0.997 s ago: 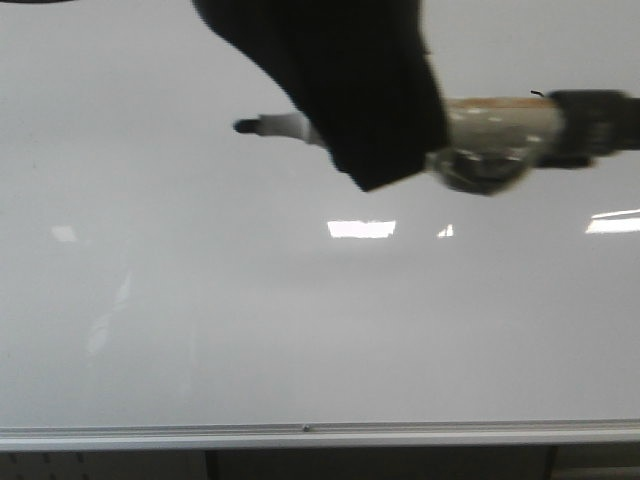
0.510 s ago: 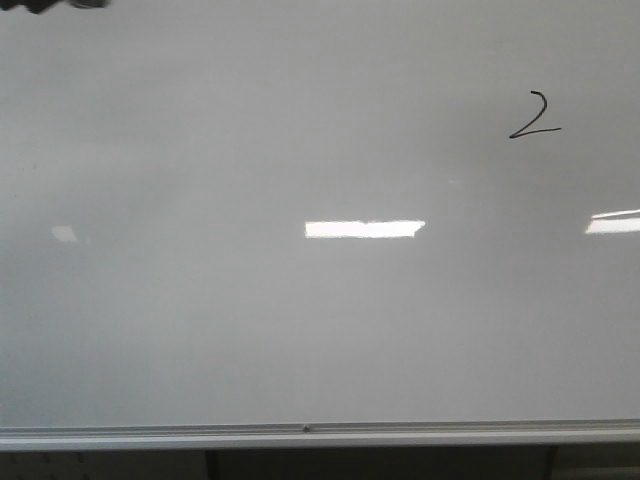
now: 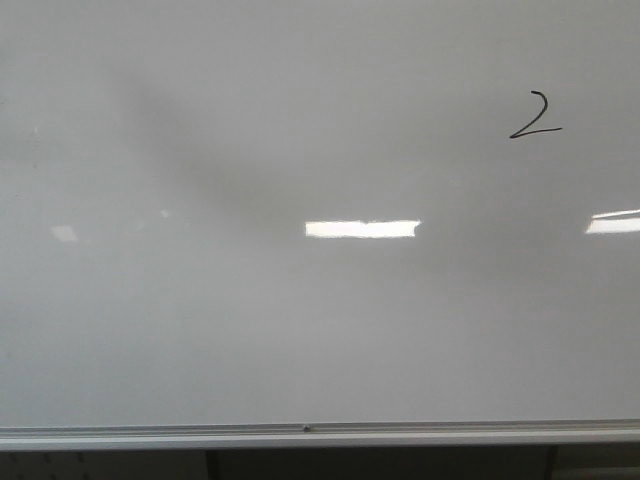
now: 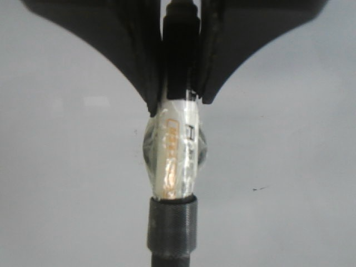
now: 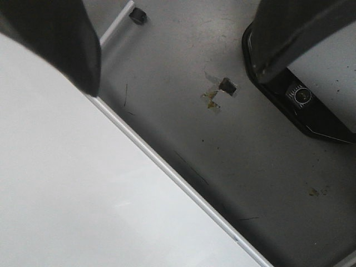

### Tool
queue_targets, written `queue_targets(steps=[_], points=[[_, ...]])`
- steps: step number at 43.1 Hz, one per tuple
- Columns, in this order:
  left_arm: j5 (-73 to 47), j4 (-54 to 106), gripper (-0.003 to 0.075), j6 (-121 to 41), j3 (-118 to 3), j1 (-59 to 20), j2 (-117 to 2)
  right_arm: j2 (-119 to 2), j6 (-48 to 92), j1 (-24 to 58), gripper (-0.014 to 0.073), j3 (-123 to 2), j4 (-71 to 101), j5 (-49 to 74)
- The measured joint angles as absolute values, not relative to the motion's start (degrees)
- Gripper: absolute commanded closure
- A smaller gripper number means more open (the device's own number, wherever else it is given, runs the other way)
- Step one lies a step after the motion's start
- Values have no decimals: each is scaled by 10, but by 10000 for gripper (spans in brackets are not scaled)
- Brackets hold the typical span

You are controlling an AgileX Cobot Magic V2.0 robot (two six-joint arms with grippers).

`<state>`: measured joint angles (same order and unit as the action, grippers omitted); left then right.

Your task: Write number 2 on whiteboard

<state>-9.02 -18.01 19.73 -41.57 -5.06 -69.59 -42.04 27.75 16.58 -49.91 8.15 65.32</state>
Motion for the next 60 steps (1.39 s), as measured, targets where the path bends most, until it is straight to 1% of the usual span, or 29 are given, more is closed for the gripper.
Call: queue_targets(steps=[8, 18, 21, 28, 32, 35, 39, 43, 47, 52, 55, 60], points=[[25, -180, 724, 199, -401, -33, -751, -420, 277, 166, 15, -499, 81, 650], [138, -181, 720, 199, -401, -33, -812, -420, 277, 166, 15, -499, 81, 648], [187, -182, 719, 199, -401, -33, -832, -420, 277, 166, 15, -499, 81, 648], [239, -169, 715, 193, -402, -33, -862, -420, 277, 166, 15, -499, 81, 648], [252, -149, 666, 182, -405, -33, -876, -420, 277, 166, 15, -499, 81, 648], [258, -142, 594, 177, -408, -33, -884, -420, 277, 166, 15, -499, 81, 648], [263, -139, 481, 175, -411, -33, -893, -420, 277, 166, 15, -499, 81, 648], [263, -139, 411, 175, -412, -33, -898, -420, 277, 166, 15, -499, 81, 647], [263, -138, 381, 174, -412, -33, -899, -420, 277, 166, 15, -499, 81, 644], [263, -138, 372, 174, -413, -33, -899, -420, 277, 166, 15, -499, 81, 637], [248, -139, 372, 174, -413, -33, -891, -420, 277, 166, 15, -499, 81, 636], [199, -148, 372, 174, -413, -33, -845, -420, 276, 166, 15, -499, 81, 636]])
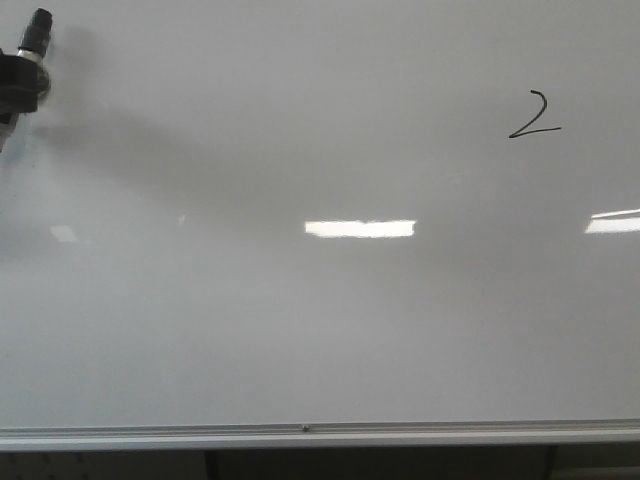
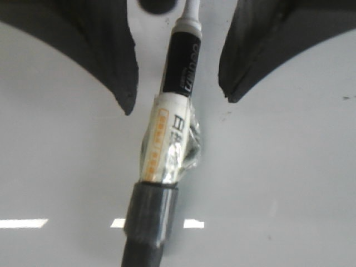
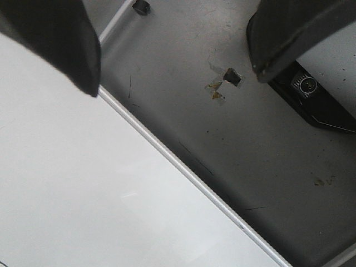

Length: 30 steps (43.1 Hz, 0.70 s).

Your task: Write number 2 on whiteboard

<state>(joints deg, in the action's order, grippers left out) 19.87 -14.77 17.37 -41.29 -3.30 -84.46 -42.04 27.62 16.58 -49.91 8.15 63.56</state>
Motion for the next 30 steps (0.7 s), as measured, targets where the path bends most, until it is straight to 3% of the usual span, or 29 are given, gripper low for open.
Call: queue_targets(steps=[6, 13, 22, 30], points=[[83, -184, 372, 174, -424, -33, -753, -420, 233, 166, 15, -507, 79, 648], [-137, -193, 372, 174, -471, -61, -635, -420, 131, 166, 15, -539, 49, 683], [-390, -179, 372, 128, -533, -154, -523, -416, 47, 166, 15, -570, 34, 716], [-526, -134, 373, 104, -544, -248, -458, -377, 35, 166, 15, -571, 33, 723]])
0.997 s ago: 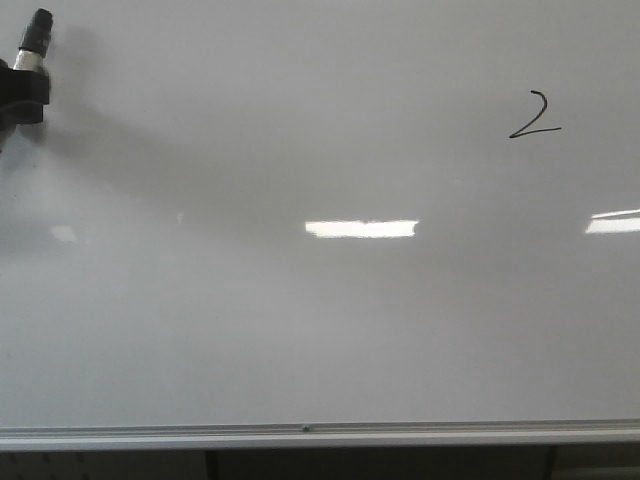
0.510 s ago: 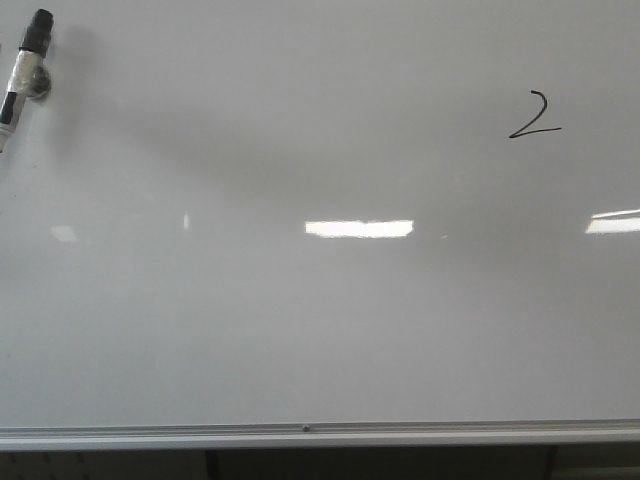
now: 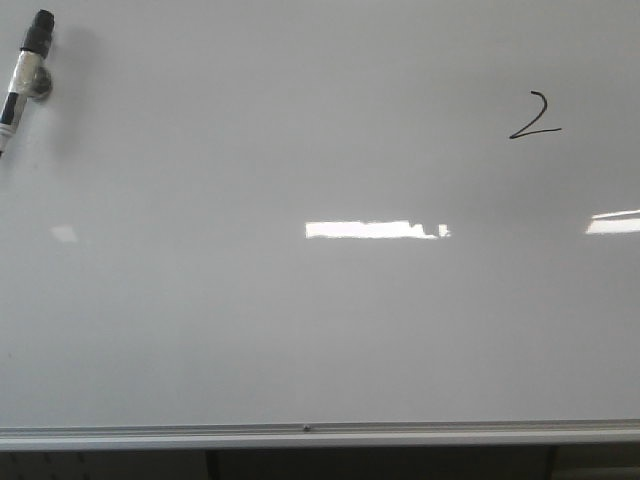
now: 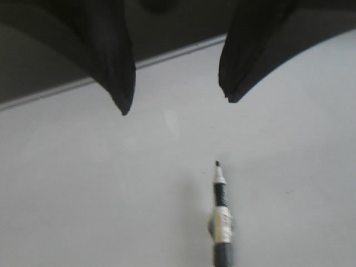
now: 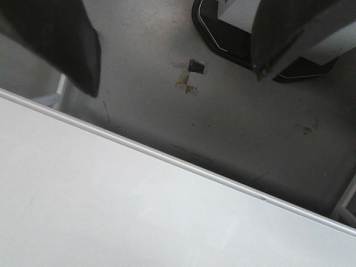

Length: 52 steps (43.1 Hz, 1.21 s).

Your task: Write number 2 on whiteboard

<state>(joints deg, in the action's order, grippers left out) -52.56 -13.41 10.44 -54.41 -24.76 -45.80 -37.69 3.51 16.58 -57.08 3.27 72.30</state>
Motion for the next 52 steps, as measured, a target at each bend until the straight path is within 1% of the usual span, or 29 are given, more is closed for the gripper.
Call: queue_targets(steps=[7, 13, 16, 17, 19, 22, 24, 26, 29, 31, 32, 34, 43, 52], points=[[-561, -83, 373, 101, -543, -327, -405, -312, 31, 166, 15, -570, 33, 711], [-565, -65, 374, 101, -533, -373, -395, -268, 30, 166, 15, -545, 33, 708], [-564, -63, 393, 100, -525, -387, -395, -257, 29, 166, 42, -530, 33, 704], [-563, -62, 413, 100, -524, -390, -395, -256, 29, 166, 63, -528, 33, 702], [-560, -62, 463, 100, -520, -395, -395, -252, 29, 166, 133, -522, 33, 701], [-555, -62, 549, 100, -515, -396, -395, -252, 29, 166, 266, -522, 33, 698], [-549, -62, 609, 100, -513, -396, -395, -252, 29, 166, 378, -522, 33, 696], [-547, -62, 664, 100, -511, -396, -395, -252, 29, 166, 469, -522, 33, 695], [-547, -62, 741, 99, -510, -396, -395, -252, 29, 166, 580, -520, 33, 694], [-547, -62, 741, 99, -510, -397, -395, -252, 29, 166, 652, -520, 33, 694], [-547, -62, 741, 99, -510, -397, -395, -252, 29, 166, 671, -520, 33, 692], [-546, -62, 741, 99, -510, -397, -395, -252, 29, 166, 659, -520, 33, 691], [-545, -62, 741, 99, -510, -397, -395, -252, 29, 166, 663, -520, 33, 665], [-545, -62, 741, 99, -510, -397, -395, -252, 29, 166, 663, -520, 33, 663]])
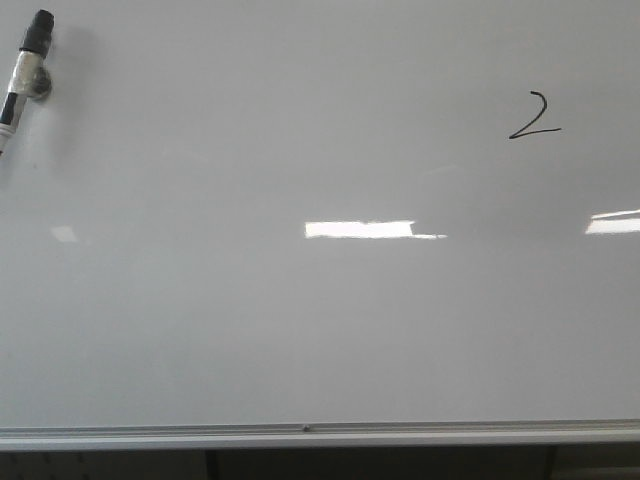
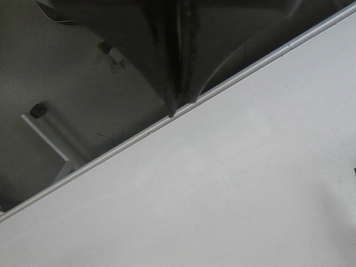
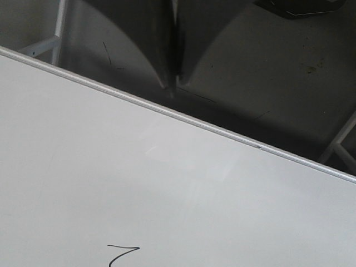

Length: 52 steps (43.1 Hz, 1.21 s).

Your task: Write number 2 on whiteboard

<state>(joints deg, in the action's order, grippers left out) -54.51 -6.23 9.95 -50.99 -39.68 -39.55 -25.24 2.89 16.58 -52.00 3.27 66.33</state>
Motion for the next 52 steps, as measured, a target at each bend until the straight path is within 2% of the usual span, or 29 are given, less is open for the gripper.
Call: queue_targets(steps=[19, 28, 43, 52], points=[[-545, -61, 741, 99, -510, -395, -395, -252, 29, 166, 663, -520, 33, 663], [-516, -70, 741, 97, -488, -319, -368, -252, 29, 166, 663, -520, 33, 663], [-247, -30, 741, 63, -233, -140, -176, -252, 29, 166, 663, -520, 33, 663], [-155, -26, 741, 58, -94, -59, -58, -252, 29, 166, 663, -520, 33, 663]])
